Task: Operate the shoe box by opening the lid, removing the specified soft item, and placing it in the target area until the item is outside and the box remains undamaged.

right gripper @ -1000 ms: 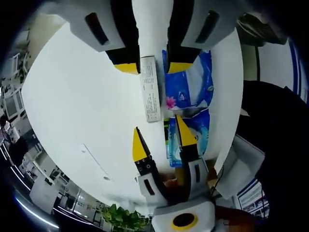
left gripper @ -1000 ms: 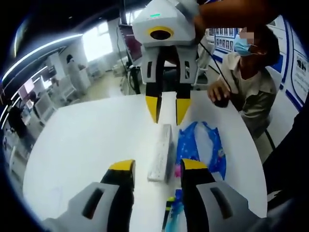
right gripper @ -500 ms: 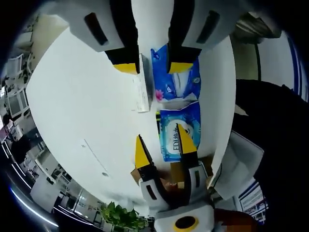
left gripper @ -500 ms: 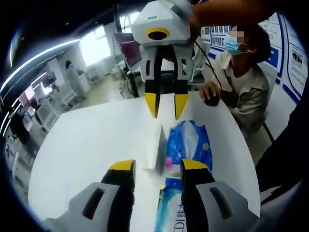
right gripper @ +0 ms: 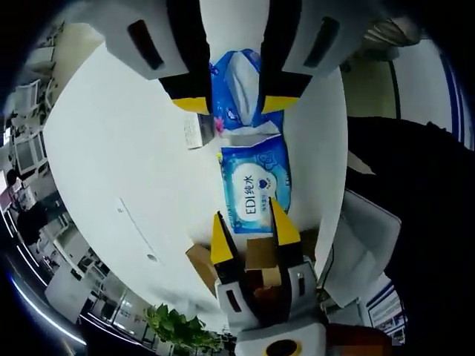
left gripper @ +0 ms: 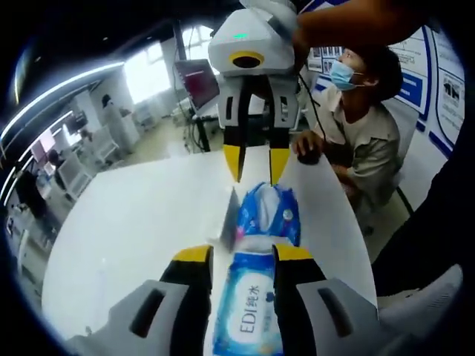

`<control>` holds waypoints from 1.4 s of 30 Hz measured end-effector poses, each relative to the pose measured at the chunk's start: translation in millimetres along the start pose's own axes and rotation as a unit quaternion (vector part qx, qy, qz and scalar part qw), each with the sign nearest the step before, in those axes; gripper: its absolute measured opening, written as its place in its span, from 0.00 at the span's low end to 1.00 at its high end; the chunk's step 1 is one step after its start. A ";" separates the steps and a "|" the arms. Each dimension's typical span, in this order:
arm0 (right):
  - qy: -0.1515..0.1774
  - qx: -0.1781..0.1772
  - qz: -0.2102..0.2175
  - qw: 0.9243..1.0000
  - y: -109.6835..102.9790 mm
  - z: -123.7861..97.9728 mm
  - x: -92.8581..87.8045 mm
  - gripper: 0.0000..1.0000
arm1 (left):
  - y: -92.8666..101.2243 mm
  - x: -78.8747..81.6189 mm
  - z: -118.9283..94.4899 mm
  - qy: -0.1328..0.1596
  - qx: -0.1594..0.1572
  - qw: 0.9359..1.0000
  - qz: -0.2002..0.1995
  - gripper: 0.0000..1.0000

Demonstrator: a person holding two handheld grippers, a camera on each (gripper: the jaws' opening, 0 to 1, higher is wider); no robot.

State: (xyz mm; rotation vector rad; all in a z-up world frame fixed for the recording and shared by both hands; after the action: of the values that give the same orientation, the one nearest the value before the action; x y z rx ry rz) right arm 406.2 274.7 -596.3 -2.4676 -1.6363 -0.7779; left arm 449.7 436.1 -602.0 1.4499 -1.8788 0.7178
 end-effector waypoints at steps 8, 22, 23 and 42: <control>0.003 0.003 -0.003 1.000 -25.5 1.0 28.8 0.21 | 15.5 -15.1 -24.6 0.003 0.022 1.000 -0.013 0.31; 0.030 -0.013 0.014 0.999 -54.3 -4.3 73.9 0.20 | 43.0 -35.3 -77.9 0.013 0.040 0.999 -0.034 0.29; 0.031 -0.012 0.014 0.999 -56.4 -3.9 76.2 0.19 | 44.7 -36.7 -81.1 0.015 0.040 0.998 -0.036 0.29; 0.050 0.000 -0.003 0.999 -89.9 11.3 130.9 0.19 | 78.5 -76.2 -138.4 0.016 0.067 0.995 -0.065 0.28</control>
State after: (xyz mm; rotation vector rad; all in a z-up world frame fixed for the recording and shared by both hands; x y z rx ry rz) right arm 370.5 426.7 -565.5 -2.3840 -1.6094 -0.8855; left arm 409.6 605.7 -574.8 1.6194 -1.7219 0.8125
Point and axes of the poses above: the point that each gripper's makers call its tool centre point, and the gripper's own axes: z roughly forward along the fingers, y roughly to its right, x roughly out of its top, the point moved 8 cm from there along -z, roughly backward along the fingers, and after that the axes turned 9 degrees about -x, right-handed, at the moved point
